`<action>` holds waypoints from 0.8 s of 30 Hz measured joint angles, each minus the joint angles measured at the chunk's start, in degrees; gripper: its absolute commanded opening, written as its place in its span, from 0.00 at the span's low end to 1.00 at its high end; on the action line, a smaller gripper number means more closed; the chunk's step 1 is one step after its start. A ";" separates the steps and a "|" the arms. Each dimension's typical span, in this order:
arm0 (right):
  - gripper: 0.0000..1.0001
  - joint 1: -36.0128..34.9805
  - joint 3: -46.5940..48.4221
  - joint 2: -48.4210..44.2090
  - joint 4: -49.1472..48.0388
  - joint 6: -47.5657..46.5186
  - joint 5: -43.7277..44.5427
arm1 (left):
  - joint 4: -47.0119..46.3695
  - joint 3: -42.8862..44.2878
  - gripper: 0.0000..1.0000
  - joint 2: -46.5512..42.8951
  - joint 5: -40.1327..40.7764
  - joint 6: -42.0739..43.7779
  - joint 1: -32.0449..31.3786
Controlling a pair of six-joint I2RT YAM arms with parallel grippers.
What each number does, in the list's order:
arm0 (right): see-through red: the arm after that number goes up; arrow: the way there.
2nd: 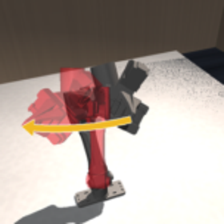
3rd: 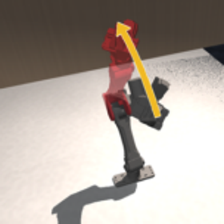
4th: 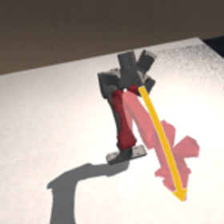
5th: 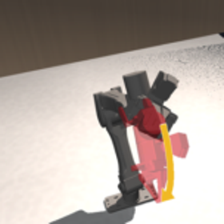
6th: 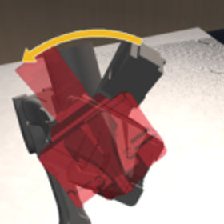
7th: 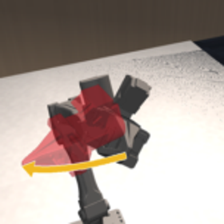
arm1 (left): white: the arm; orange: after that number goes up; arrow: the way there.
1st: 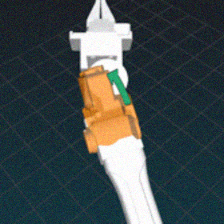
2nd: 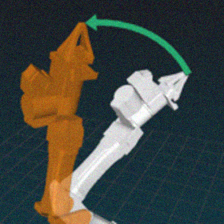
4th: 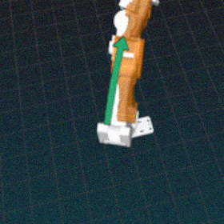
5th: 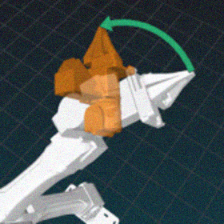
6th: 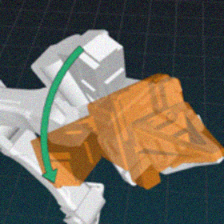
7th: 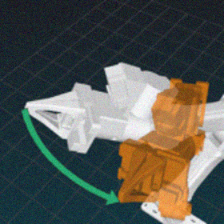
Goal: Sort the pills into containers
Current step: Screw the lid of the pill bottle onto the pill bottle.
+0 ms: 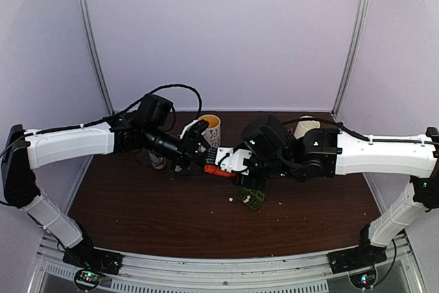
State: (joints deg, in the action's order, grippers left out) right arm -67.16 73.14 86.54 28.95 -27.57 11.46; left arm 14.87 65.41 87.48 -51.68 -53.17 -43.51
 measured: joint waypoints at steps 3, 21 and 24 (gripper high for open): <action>0.00 0.00 0.00 0.00 0.00 0.33 0.00 | 0.04 0.00 0.76 0.00 0.00 0.20 0.00; 0.00 0.00 0.00 0.00 0.00 0.79 -0.02 | 0.07 -0.02 0.69 -0.17 -0.04 0.59 0.48; 0.00 0.00 0.00 0.00 0.00 0.79 -0.02 | -0.09 -0.02 0.58 -0.28 -0.04 0.44 0.79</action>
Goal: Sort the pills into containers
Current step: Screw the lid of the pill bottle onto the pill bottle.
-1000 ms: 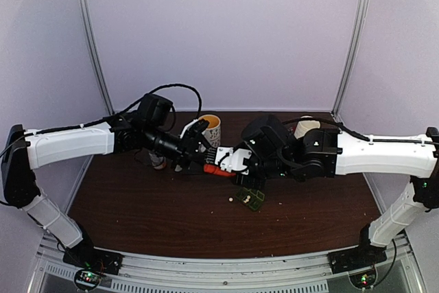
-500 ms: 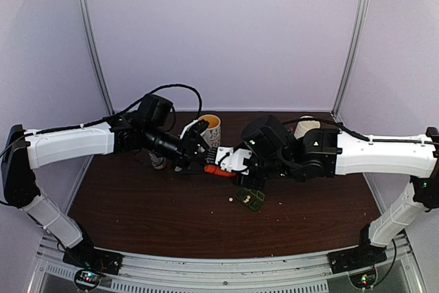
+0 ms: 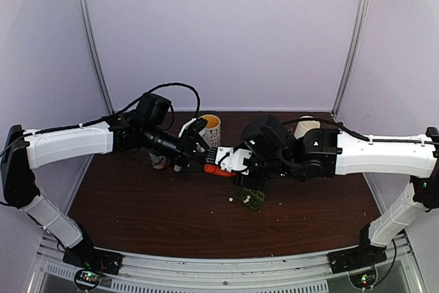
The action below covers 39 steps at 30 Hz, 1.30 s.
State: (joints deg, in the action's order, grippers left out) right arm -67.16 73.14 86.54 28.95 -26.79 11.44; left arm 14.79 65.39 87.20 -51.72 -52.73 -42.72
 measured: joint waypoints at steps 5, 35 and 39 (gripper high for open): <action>0.00 0.00 0.00 0.00 0.33 0.13 -0.02 | -0.46 -0.02 0.41 0.00 -0.15 -0.35 0.04; 0.00 9.33 10.93 4.24 11.82 6.25 -50.62 | 4.22 -8.74 0.44 -21.81 20.61 64.02 -12.00; 0.00 9.81 10.95 4.24 11.69 6.25 -53.83 | 4.11 -9.38 0.75 -23.23 22.45 75.76 -13.46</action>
State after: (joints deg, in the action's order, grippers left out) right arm -57.34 84.09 90.78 40.64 -20.53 -42.39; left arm 18.90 56.01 63.96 -29.28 23.03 -56.18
